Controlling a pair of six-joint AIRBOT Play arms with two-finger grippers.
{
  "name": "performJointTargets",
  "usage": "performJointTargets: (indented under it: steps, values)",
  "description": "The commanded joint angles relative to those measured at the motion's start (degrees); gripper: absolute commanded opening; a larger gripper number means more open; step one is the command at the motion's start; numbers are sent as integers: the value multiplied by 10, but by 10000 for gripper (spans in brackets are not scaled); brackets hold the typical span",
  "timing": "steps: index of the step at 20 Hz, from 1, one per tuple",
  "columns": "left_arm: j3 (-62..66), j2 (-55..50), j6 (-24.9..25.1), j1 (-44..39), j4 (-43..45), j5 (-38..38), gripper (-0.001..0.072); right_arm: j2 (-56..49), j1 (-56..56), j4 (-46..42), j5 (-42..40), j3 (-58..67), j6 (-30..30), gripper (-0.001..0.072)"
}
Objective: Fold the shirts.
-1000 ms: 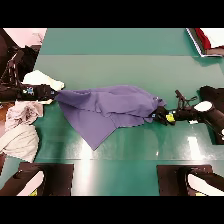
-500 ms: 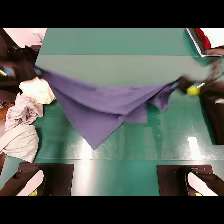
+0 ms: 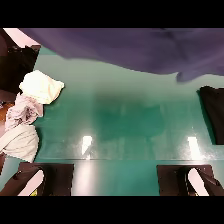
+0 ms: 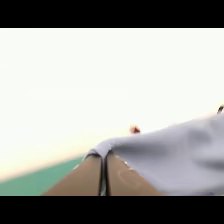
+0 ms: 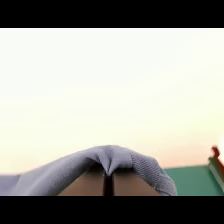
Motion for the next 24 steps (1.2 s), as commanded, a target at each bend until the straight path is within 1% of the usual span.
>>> performJointTargets:
  steps: [1, 3, 4, 6, 8, 9, 11, 12, 14, 15, 17, 19, 21, 24]
  values:
    - [46, 19, -6, 0, -42, -9, 25, 22, -38, -5, 36, 68, -5, 15]
    - [45, 19, -6, 0, -76, -19, 25, 18, -39, -27, 68, 92, -4, 15]
    - [45, 19, -5, 0, -71, -23, 25, 10, -39, -31, 93, 107, -4, 15]
    - [19, 19, -11, 0, -18, -29, 24, -21, -39, -29, 150, 138, 15, 14]
    - [-50, 17, -46, 0, 53, -57, 24, -71, -39, -29, 221, 160, 50, 14]
    - [-97, 9, -56, 0, 81, -82, 24, -96, -39, -28, 253, 154, 64, 14]
    - [-200, -22, -64, 0, 93, -123, 24, -144, -19, -30, 302, 113, 73, 15]
    - [-249, -43, -64, 0, 93, -137, 24, -172, 5, -31, 325, 79, 73, 15]
    - [-340, -98, -47, 0, 103, -145, 24, -226, 60, -35, 355, -2, 73, 15]
    - [-370, -127, -41, 0, 111, -138, 25, -253, 93, -50, 355, -46, 70, 15]
    - [-394, -201, -34, 0, 126, -120, 25, -306, 150, -109, 330, -112, 70, 15]
    - [-394, -270, -33, -1, 115, -85, 24, -353, 196, -170, 270, -148, 70, 15]
    - [-394, -322, -5, -1, 80, -17, 25, -394, 222, -195, 203, -157, 71, 15]
    - [-394, -369, 46, -1, 21, 57, 25, -448, 231, -194, 131, -117, 76, 16]
